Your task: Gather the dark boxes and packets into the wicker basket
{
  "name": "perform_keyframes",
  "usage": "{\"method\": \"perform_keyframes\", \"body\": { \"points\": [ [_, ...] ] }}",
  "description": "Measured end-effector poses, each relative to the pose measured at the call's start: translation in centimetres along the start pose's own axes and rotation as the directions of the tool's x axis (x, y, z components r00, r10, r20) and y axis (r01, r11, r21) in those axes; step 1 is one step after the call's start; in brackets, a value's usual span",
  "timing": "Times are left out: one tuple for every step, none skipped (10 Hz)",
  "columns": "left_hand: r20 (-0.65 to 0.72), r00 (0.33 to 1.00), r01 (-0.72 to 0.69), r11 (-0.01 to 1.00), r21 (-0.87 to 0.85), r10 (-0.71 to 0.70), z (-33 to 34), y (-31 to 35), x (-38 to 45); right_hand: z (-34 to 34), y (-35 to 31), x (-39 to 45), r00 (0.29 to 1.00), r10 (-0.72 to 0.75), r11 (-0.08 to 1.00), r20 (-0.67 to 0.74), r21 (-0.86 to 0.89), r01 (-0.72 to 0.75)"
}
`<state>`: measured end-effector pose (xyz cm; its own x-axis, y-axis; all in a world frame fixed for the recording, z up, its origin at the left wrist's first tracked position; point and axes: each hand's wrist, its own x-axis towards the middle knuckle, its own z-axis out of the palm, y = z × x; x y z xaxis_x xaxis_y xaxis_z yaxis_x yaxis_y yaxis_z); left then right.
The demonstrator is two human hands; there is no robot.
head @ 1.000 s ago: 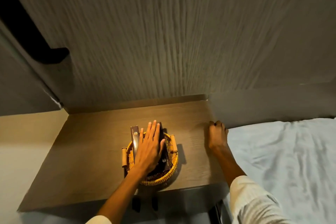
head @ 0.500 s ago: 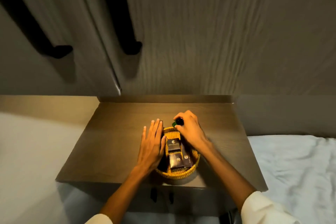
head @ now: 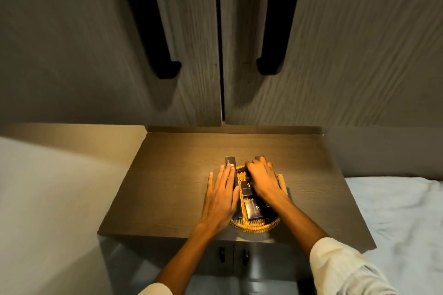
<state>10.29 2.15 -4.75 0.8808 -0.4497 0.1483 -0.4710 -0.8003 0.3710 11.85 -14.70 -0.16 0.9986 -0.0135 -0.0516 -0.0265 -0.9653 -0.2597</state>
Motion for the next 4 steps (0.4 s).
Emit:
{"method": "perform_keyframes", "body": {
  "points": [
    [0.004, 1.000, -0.021, 1.000, -0.001, 0.021, -0.1, -0.1, -0.1, 0.1, 0.0, -0.4, 0.999, 0.010, 0.999, -0.042, 0.032, -0.009],
    [0.019, 0.999, -0.045, 0.999, 0.007, 0.045, -0.6, -0.5, -0.3, 0.1, -0.1, -1.4, 0.990, 0.029, 0.995, -0.136, 0.095, -0.016],
    [0.010, 0.997, -0.075, 0.997, 0.023, 0.075, -1.1, -0.7, -0.8, 0.1, -0.1, -3.6, 0.966, 0.029, 0.989, -0.257, 0.149, 0.010],
    [-0.052, 0.990, -0.126, 0.991, 0.048, 0.129, -2.4, 0.5, -2.3, 0.1, -0.6, -7.1, 0.934, -0.041, 0.988, -0.354, 0.124, 0.091]
  ]
}}
